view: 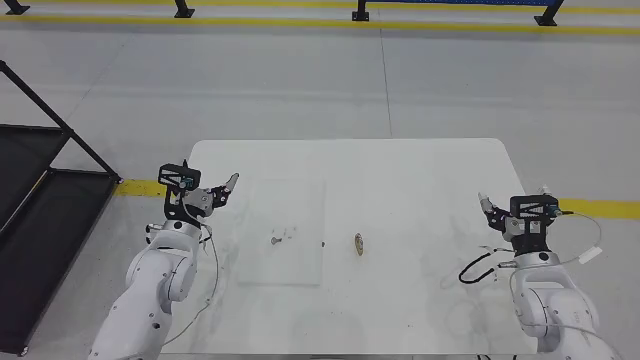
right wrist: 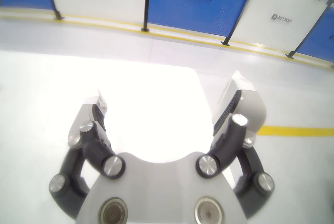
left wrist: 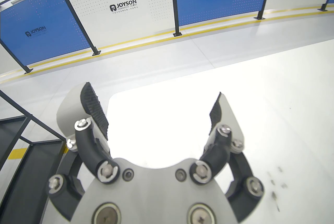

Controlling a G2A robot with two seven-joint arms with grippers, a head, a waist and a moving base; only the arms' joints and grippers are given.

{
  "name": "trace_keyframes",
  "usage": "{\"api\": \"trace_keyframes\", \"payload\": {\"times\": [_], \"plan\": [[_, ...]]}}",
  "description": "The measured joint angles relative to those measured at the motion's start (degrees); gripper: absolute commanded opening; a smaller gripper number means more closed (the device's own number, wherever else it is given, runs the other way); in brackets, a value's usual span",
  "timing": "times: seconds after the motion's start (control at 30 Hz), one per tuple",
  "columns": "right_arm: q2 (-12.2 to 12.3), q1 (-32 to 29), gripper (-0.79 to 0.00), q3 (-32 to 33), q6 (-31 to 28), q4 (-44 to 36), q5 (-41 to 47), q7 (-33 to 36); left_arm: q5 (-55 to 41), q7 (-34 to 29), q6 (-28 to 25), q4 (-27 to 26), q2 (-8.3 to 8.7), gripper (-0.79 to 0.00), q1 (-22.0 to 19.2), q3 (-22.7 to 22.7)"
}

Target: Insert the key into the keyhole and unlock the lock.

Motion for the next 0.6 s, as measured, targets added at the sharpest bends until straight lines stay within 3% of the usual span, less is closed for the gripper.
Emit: {"api": "trace_keyframes", "payload": {"times": [0.3,0.4,0.6], "plan": [[0.00,0.00,0.000,0.00,0.00,0.00,0.00,0.00,-0.56,-0.66,-0.09,-0.26,-0.04,0.000,0.05,-0.04],[0.00,0.00,0.000,0.00,0.00,0.00,0.00,0.00,-3.64,-5.20,1.78,-2.16,-0.26,0.000,-0.36,-0.55],[0.00,0.00,0.000,0.00,0.00,0.00,0.00,0.00,-11.97,-20.86,5.22,-10.14,-0.51,0.000,0.05,-2.56]]}}
